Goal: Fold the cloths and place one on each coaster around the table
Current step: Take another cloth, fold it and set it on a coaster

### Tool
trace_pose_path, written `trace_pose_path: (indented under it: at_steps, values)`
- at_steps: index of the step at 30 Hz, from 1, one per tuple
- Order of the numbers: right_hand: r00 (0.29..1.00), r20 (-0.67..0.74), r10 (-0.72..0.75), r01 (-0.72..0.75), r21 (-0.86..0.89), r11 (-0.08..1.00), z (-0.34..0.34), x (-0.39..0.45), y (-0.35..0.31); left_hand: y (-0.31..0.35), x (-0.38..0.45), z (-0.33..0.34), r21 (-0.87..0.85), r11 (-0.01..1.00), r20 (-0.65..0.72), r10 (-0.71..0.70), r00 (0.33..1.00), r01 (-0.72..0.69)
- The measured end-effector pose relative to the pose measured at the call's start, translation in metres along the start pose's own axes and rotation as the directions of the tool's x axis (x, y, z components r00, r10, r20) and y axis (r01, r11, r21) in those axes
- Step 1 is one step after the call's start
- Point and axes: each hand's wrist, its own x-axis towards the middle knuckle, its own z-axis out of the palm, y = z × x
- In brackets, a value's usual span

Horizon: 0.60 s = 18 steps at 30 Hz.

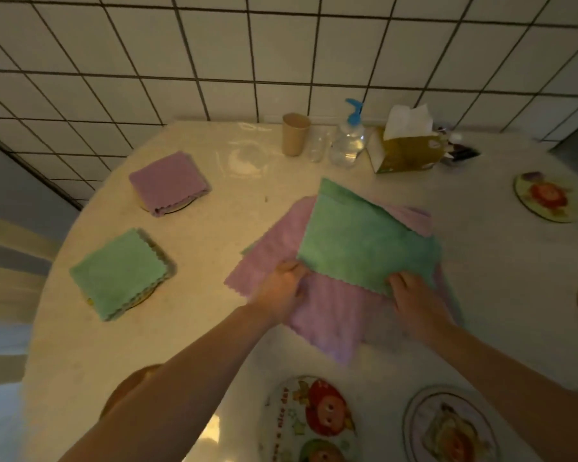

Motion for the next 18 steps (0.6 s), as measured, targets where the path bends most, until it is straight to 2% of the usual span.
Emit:
trace_pose_path:
  at_steps: [4,8,11,14,16,18]
  values:
    - [0.989,-0.046,-0.141,0.135,-0.113,0.984,0.003,0.004,0.024,0.026,0.028,0.031,0.196,0.973,0.033,0.118,0.993,-0.122]
    - [0.97,-0.092,-0.227,0.216,-0.114,0.97,0.0,0.014,0.031,0.039,0.048,0.041,0.287,0.948,0.066,0.121,0.99,-0.135]
    - [0.966,-0.115,-0.232,0.227,-0.05,0.973,-0.009,0.026,0.038,0.047,0.058,0.042,0.344,0.933,0.093,0.08,0.992,-0.108]
    - [0.943,-0.24,-0.232,0.254,0.064,0.965,-0.03,0.04,0.041,0.053,0.067,0.039,0.325,0.943,0.059,0.056,0.997,-0.072]
    - [0.925,-0.322,-0.204,0.28,0.212,0.936,-0.044,0.05,0.044,0.052,0.074,0.031,0.249,0.969,-0.026,0.016,1.0,-0.009]
    - [0.91,-0.354,-0.215,0.331,0.311,0.891,-0.058,0.057,0.052,0.044,0.081,0.017,0.135,0.986,-0.124,-0.081,0.989,0.098]
